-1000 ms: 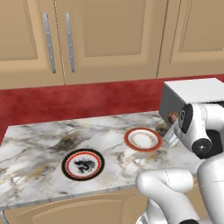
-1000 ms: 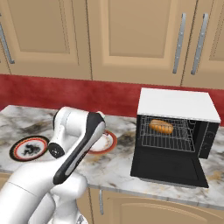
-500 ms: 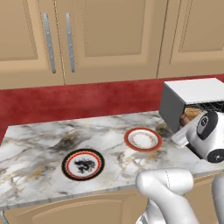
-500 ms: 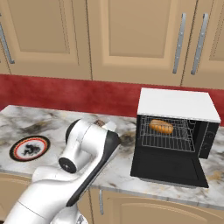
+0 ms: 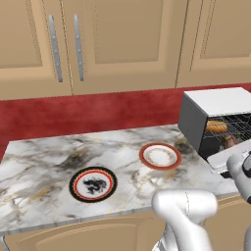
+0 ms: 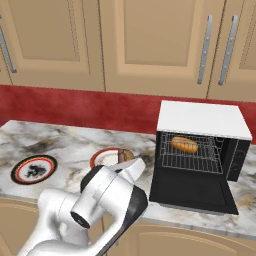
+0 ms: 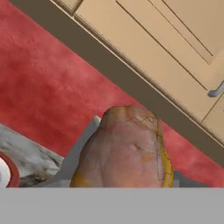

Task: Open the toaster oven door. Place the hotdog bun on the bottom rack in the toaster oven and place the chicken drumstick on the top rack.

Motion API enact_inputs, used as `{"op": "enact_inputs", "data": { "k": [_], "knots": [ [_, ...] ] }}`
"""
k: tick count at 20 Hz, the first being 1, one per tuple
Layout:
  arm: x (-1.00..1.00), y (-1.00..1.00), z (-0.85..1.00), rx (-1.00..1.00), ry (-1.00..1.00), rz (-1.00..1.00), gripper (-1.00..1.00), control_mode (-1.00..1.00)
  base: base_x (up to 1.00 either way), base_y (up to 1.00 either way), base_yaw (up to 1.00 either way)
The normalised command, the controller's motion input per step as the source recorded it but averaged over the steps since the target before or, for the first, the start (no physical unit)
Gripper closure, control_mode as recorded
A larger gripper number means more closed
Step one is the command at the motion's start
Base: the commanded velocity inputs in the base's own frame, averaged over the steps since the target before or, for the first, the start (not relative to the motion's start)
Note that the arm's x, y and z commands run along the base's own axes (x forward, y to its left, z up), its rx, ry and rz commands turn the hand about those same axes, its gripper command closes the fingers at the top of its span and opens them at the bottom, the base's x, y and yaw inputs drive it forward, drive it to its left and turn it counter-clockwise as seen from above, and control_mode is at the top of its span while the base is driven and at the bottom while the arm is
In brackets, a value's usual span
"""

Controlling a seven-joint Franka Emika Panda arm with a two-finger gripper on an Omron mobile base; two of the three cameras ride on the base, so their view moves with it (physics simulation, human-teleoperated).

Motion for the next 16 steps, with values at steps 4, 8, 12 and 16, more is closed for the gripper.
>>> {"op": "enact_inputs", "data": {
  "k": [4, 8, 12, 16],
  "knots": [
    [-0.29, 0.00, 0.56, 0.35, 0.26, -0.30, 1.00, -1.00, 0.00, 0.00, 0.00],
    [-0.18, 0.00, 0.59, 0.40, 0.21, -0.04, 1.00, -1.00, 0.00, 0.00, 0.00],
    [-0.15, -0.06, 0.51, 0.54, 0.19, 0.01, 1.00, -1.00, 0.00, 0.00, 0.00],
    [-0.07, -0.15, 0.48, 0.58, 0.17, 0.06, 1.00, -1.00, 0.00, 0.00, 0.00]
  ]
}}
